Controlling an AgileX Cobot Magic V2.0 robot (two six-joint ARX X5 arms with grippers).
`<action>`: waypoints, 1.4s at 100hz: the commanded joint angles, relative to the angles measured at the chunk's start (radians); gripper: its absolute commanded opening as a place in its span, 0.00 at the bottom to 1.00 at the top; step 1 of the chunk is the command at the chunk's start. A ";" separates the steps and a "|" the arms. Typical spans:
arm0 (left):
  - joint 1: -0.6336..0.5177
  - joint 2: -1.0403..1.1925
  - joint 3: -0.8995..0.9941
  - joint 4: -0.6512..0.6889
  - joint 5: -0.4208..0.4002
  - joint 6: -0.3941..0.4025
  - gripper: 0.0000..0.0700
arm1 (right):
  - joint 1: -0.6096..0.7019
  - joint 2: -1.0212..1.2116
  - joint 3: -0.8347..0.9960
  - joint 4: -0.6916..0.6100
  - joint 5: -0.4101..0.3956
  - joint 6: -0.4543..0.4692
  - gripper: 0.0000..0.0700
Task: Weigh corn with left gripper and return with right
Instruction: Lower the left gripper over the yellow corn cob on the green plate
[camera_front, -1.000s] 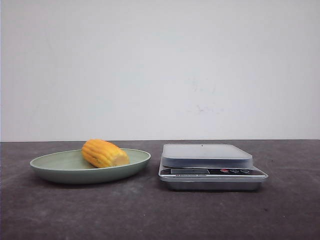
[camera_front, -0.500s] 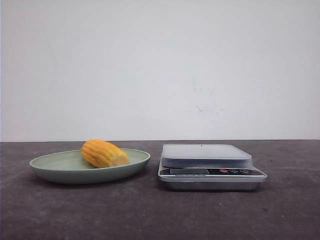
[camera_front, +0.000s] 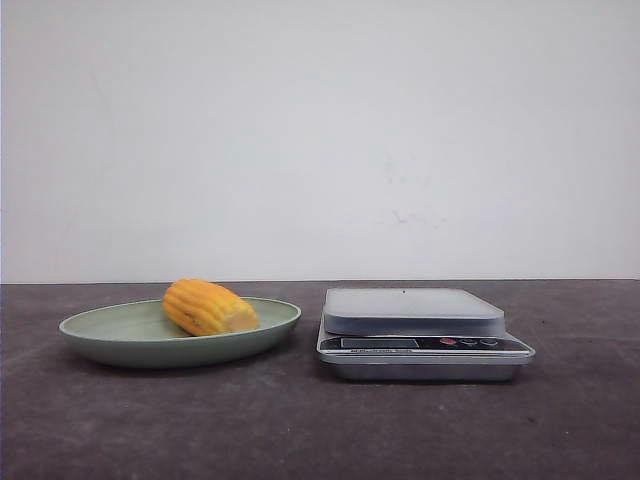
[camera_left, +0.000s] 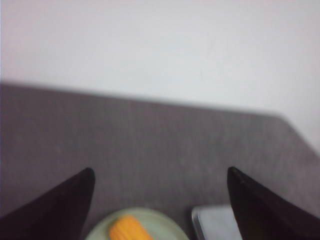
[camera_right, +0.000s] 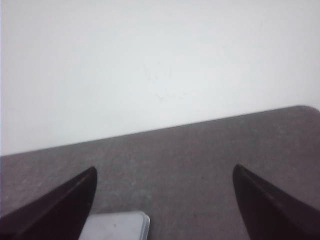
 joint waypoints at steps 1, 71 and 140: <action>-0.024 0.058 0.040 -0.010 -0.023 0.018 0.73 | 0.004 0.008 0.016 -0.001 -0.004 -0.015 0.78; -0.254 0.615 0.046 -0.048 -0.196 -0.078 0.73 | 0.004 0.014 0.016 -0.056 -0.019 -0.031 0.78; -0.261 0.705 0.046 -0.074 -0.197 -0.054 0.00 | 0.004 0.014 0.016 -0.058 -0.019 -0.031 0.78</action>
